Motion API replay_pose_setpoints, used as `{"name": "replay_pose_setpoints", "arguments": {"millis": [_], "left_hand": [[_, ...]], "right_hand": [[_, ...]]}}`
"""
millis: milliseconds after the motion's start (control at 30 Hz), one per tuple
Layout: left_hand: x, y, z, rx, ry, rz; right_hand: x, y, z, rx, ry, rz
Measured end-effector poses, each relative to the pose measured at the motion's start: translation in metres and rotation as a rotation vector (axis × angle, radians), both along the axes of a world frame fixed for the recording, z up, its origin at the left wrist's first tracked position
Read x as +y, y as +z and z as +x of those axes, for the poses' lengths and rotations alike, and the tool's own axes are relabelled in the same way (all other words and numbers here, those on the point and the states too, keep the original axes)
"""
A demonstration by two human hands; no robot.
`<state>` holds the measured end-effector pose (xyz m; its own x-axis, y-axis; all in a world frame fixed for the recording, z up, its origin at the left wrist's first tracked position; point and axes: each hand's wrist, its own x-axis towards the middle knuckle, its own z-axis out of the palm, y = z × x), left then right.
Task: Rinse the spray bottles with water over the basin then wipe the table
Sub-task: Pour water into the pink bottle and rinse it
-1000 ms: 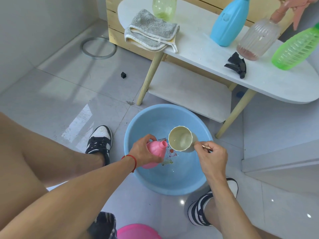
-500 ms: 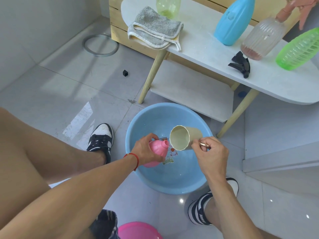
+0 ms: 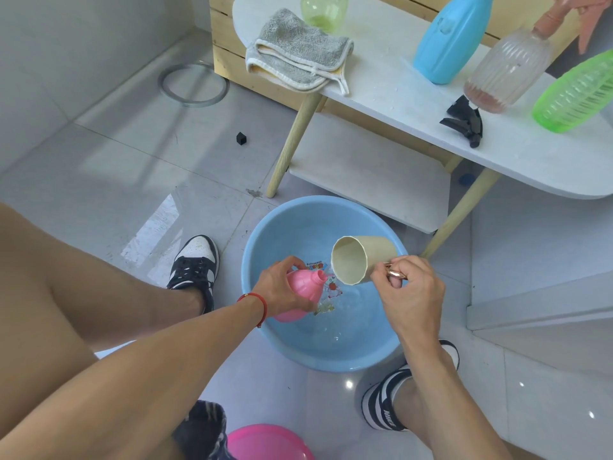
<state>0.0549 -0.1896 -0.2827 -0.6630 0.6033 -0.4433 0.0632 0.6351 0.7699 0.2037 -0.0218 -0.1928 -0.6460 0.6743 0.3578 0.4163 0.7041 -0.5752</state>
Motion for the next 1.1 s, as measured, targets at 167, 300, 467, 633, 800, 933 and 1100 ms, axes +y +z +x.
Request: {"name": "replay_pose_setpoints", "arguments": {"millis": [167,300,467,633,800,933,1100], "left_hand": [[-0.0001,-0.0006,0.0012,-0.001,0.001,-0.003],[0.0006,-0.0006,0.0011,-0.004,-0.005,-0.003],[0.0,-0.0009,0.0012,-0.013,-0.006,-0.005],[-0.0004,-0.0025,0.0012,-0.007,-0.018,-0.007],[-0.0003,-0.0025,0.0012,0.0,-0.03,-0.016],[-0.0001,-0.0034,0.0011,0.005,-0.031,-0.02],[0.0007,-0.0041,0.0016,0.004,-0.039,-0.025]], "right_hand": [[0.0011,-0.0017,-0.0005,-0.012,0.013,0.063],[0.0007,-0.0024,-0.0006,-0.012,0.032,0.126],[0.0009,-0.0024,-0.0016,-0.006,0.053,0.185],[0.0011,-0.0023,-0.0032,0.025,0.096,0.248],[0.0016,-0.0021,-0.0028,0.043,0.13,0.322],[0.0011,-0.0027,-0.0035,0.05,0.16,0.376],[-0.0013,-0.0043,-0.004,0.053,0.21,0.452]]}}
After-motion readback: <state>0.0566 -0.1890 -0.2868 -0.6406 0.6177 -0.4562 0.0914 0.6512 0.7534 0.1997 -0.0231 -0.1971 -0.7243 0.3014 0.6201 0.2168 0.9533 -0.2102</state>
